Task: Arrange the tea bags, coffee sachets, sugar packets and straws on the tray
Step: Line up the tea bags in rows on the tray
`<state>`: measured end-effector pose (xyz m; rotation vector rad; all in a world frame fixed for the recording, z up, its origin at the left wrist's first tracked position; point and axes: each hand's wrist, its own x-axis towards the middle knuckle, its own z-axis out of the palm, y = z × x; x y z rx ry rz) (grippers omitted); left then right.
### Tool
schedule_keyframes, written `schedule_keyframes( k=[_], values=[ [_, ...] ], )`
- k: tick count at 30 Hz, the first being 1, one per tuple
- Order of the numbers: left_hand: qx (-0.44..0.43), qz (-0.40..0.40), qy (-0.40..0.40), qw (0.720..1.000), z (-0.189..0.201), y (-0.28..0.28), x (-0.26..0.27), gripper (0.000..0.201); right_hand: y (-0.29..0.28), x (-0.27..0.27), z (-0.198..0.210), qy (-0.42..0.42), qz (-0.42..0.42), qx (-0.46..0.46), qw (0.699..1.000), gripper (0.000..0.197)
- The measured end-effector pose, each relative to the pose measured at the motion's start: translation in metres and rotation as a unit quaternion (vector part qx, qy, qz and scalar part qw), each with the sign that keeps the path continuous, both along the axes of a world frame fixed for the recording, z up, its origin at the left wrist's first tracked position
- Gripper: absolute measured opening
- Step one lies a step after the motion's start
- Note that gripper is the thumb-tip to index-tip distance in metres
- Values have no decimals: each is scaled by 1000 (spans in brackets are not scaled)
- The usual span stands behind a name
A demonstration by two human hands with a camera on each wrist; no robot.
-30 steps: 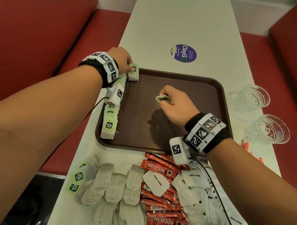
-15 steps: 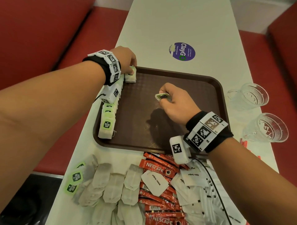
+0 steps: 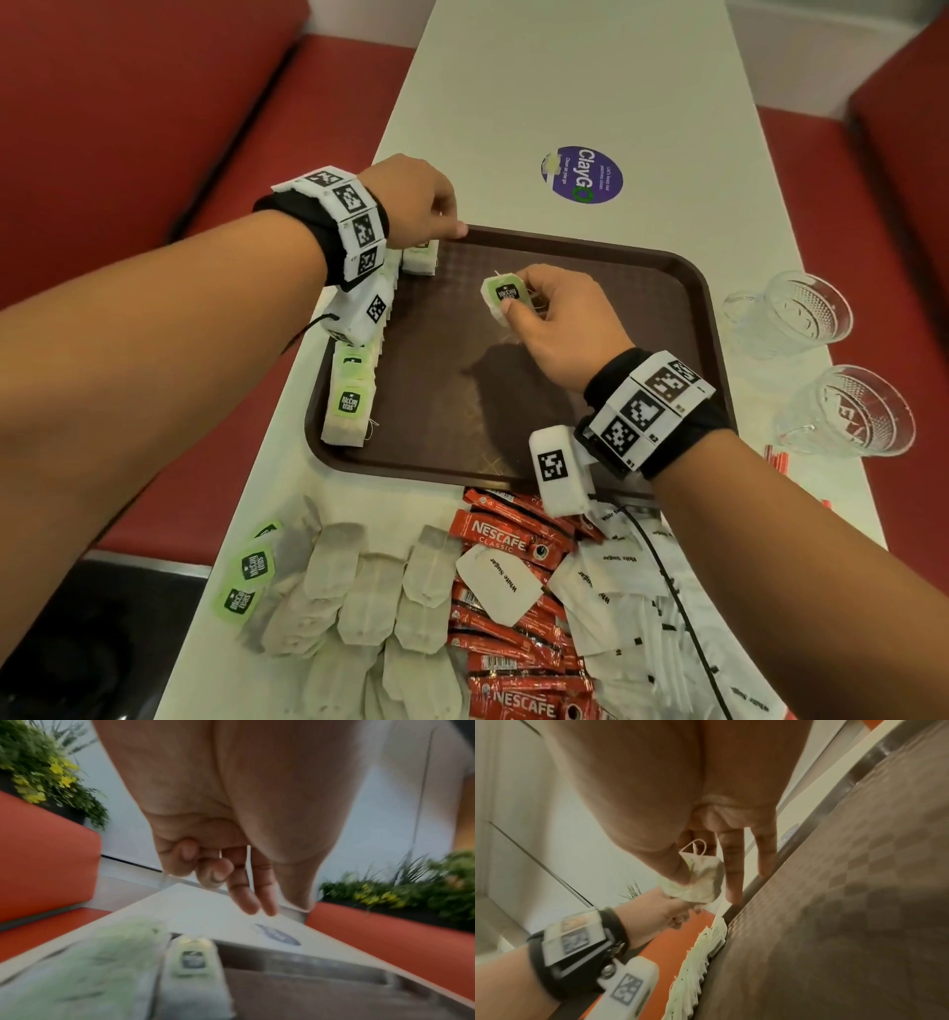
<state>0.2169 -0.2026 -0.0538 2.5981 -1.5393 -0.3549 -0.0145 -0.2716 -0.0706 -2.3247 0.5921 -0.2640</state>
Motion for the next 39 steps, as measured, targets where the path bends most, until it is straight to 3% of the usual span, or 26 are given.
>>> schedule_keyframes(
  k=[3,5,9,13,17,21,25,28,33,39],
  values=[
    [-30,-57,90,994,24,16,-27,46,-4,1,-1,-6,-3,4,1000,10],
    [-22,-97,133,986,33,27,-44,37,-4,2,-1,-17,-10,19,1000,7],
    [-73,-145,123,979,27,42,-55,19,2,3,0,-33,-18,52,998,9],
    [-124,-114,145,975,23,55,-56,10,9,2,0,-54,-29,81,995,22],
    [-139,-32,150,978,26,62,-43,7,14,-6,0,-33,-6,119,992,40],
    [-48,-1,34,998,24,57,-20,10,18,-18,3,55,76,65,994,32],
    [47,25,27,998,11,44,-6,12,36,-26,11,138,202,36,969,31],
    [48,35,7,998,3,31,1,16,51,-28,14,169,276,1,946,30],
    [86,43,-48,994,-5,13,10,25,72,-32,17,197,344,-41,917,29],
    [189,28,-93,977,-13,1,23,37,94,-37,14,242,419,-106,869,43]
  ],
)
